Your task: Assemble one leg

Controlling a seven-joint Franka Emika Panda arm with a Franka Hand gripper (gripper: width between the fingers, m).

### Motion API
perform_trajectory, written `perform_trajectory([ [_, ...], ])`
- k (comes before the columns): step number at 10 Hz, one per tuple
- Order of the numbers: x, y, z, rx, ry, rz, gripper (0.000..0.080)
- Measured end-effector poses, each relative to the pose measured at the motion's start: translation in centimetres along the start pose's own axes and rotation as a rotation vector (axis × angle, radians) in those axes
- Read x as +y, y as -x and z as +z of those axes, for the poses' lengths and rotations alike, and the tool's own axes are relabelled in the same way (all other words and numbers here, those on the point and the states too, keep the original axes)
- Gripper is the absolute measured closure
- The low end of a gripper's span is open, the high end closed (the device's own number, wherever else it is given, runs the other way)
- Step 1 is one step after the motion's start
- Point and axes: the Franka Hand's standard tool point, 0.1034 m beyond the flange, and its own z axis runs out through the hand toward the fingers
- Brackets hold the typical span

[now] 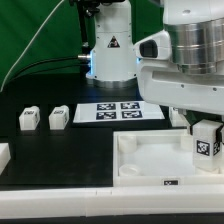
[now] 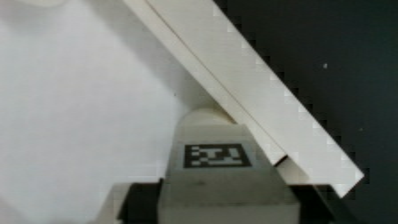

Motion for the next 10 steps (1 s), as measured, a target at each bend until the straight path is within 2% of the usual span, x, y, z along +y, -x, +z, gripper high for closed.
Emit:
perform_trajectory([
  [5,-0.55,0.48,0.09,-0.028,-0.027,0.480,0.0503],
  [6,-0.57,0.51,0.09,-0.028,-0.027,0.481,0.0503],
  [7,-0.57,0.52,0.09,-0.028,-0.027,0.476,0.0429],
  [8,-0.58,0.54,0.10,-0.028,-0.027,0.474,0.0291],
  [9,-0.58,0.55,0.10,-0.028,-0.028,0.451,0.0291],
  [10,-0.59,0.57,0.10,-0.028,-0.027,0.448,0.0176],
])
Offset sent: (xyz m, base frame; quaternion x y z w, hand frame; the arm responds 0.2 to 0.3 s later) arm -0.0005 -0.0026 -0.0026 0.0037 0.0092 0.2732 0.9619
